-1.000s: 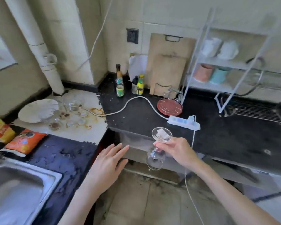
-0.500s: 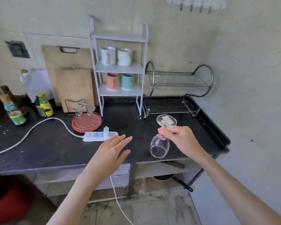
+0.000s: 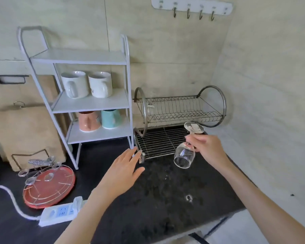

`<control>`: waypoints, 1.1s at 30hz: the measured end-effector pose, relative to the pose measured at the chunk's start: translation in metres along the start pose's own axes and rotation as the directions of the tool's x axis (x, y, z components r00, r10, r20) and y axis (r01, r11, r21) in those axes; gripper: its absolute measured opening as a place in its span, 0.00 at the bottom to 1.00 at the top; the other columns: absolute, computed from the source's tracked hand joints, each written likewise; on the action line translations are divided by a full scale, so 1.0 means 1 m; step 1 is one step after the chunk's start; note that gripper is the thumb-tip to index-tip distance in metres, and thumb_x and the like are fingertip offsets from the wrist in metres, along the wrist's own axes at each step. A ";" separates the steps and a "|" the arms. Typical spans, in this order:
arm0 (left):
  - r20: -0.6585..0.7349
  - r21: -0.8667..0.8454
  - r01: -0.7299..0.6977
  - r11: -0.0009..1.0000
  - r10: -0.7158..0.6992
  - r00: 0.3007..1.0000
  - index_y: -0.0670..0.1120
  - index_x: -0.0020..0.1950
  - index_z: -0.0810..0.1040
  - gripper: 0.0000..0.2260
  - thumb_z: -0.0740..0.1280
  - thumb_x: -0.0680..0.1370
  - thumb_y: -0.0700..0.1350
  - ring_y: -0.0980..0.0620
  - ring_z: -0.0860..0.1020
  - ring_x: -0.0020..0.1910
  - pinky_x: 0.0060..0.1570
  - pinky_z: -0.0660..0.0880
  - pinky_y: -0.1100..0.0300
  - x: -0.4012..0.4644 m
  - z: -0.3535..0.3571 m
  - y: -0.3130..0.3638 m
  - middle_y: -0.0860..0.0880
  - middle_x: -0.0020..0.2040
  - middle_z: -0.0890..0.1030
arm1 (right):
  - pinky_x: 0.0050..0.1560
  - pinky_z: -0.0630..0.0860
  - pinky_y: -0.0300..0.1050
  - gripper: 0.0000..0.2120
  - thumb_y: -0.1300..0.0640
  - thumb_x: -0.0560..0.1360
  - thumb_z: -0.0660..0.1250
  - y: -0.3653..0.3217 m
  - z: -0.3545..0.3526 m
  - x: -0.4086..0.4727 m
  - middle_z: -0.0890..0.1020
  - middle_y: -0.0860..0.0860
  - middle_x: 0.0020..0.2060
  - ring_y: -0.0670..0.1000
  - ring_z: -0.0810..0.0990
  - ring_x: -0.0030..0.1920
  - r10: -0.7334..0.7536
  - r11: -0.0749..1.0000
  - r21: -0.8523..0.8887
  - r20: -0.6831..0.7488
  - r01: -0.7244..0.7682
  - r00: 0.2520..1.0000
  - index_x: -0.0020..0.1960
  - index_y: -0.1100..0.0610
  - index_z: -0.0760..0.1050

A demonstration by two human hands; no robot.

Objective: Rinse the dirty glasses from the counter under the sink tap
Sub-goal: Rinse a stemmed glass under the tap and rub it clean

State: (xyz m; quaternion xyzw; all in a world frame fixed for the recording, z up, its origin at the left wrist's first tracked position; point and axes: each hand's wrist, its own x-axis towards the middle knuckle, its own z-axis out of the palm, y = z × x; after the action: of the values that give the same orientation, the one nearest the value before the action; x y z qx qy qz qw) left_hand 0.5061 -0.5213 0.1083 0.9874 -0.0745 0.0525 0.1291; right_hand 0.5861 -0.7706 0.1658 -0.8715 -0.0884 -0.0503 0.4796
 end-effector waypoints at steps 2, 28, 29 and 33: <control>-0.027 0.014 -0.015 1.000 0.016 1.000 0.49 0.77 0.47 0.27 0.52 0.81 0.56 0.52 0.46 0.76 0.72 0.44 0.60 0.039 -0.006 -0.010 0.51 0.77 0.48 | 0.53 0.77 0.47 0.11 0.51 0.75 0.67 -0.003 0.002 0.039 0.86 0.51 0.43 0.50 0.83 0.47 -0.010 1.000 -0.009 -0.031 0.009 0.999 0.48 0.57 0.84; -0.236 0.352 0.065 0.934 0.021 0.972 0.41 0.72 0.62 0.28 0.51 0.77 0.56 0.43 0.63 0.70 0.64 0.62 0.45 0.199 -0.011 -0.038 0.41 0.71 0.67 | 0.29 0.64 0.34 0.18 0.52 0.78 0.64 0.027 0.087 0.294 0.68 0.46 0.19 0.45 0.63 0.21 0.004 0.983 -0.181 0.151 0.024 0.988 0.33 0.60 0.78; -0.231 0.357 0.066 0.932 0.020 0.973 0.41 0.72 0.61 0.28 0.51 0.77 0.56 0.43 0.62 0.71 0.64 0.62 0.45 0.199 -0.011 -0.038 0.41 0.71 0.67 | 0.30 0.65 0.35 0.19 0.52 0.77 0.64 0.029 0.089 0.295 0.68 0.45 0.18 0.45 0.63 0.21 -0.008 0.980 -0.195 0.164 0.040 0.986 0.29 0.58 0.76; -0.227 0.366 0.070 0.928 0.016 0.974 0.42 0.72 0.59 0.28 0.52 0.77 0.56 0.43 0.62 0.71 0.64 0.62 0.45 0.198 -0.012 -0.038 0.41 0.72 0.66 | 0.28 0.65 0.33 0.15 0.52 0.78 0.63 0.031 0.094 0.295 0.80 0.52 0.26 0.45 0.63 0.21 -0.074 0.970 -0.214 0.212 0.120 0.974 0.37 0.57 0.81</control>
State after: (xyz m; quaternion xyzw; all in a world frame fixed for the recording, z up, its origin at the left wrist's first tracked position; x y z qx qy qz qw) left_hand 0.7059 -0.5086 0.1348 0.9825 -0.0342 0.1756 -0.0519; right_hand 0.8810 -0.6760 0.1408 -0.9155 -0.1731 0.0056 0.3632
